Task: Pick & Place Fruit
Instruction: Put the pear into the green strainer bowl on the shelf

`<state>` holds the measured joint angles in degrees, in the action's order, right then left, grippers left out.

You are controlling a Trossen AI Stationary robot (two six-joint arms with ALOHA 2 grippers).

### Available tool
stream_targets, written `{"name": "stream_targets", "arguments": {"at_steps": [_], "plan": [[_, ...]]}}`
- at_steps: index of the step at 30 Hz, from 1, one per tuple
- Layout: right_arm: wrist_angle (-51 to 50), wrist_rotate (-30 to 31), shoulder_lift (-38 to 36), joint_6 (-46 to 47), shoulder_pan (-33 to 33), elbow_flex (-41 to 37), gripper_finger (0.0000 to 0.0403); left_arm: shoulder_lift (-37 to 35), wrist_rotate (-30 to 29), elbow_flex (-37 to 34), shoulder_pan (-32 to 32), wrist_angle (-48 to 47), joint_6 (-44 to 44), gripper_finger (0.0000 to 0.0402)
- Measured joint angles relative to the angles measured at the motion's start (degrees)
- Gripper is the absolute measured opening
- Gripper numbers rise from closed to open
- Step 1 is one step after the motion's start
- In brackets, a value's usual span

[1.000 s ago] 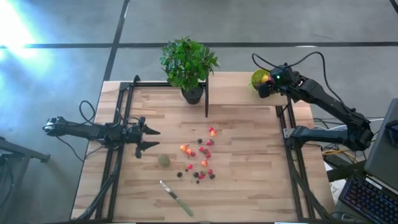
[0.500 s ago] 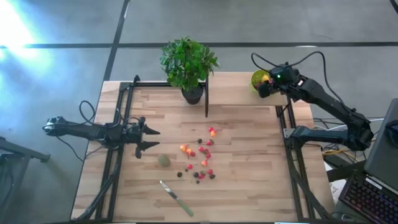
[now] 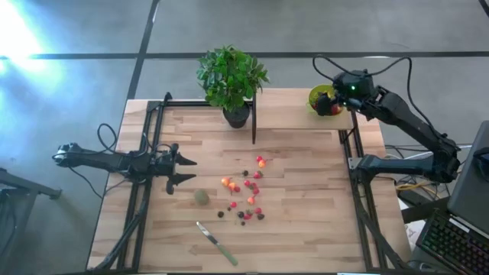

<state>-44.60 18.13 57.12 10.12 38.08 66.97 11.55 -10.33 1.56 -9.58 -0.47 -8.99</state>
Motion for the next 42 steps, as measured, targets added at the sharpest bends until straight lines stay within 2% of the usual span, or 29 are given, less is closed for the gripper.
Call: {"name": "stream_targets", "arguments": {"at_steps": [3,12,22,28,34,39,42], "plan": [[2.06,-2.09,0.00,0.19,-3.68,1.52,0.0284,0.00,-0.02,0.02,0.02,-0.02,0.00,0.0229],[9.83,-2.12,0.45,0.39,-18.55,1.62,0.0248,0.00,0.00,0.00,0.00,-0.01,0.00,0.0229],[12.47,-1.66,7.92,0.83,-31.82,0.36,0.0235,0.00,-0.01,0.00,0.01,-0.01,-0.01,0.0229],[13.73,-1.66,14.36,-2.58,-36.09,0.31,0.0252,0.00,-0.01,0.02,0.02,0.00,0.00,0.0229],[13.52,-1.70,20.93,-2.81,-37.06,-0.03,0.0269,0.00,-0.02,0.00,0.02,-0.01,-0.01,0.0229],[13.67,-1.68,26.38,0.44,-36.96,-0.03,0.0268,0.00,-0.01,0.02,0.02,-0.01,0.00,0.0229],[13.73,-1.70,29.11,6.08,-36.96,-0.03,0.0256,0.00,-0.02,0.02,0.02,0.00,0.00,0.0229]]}}
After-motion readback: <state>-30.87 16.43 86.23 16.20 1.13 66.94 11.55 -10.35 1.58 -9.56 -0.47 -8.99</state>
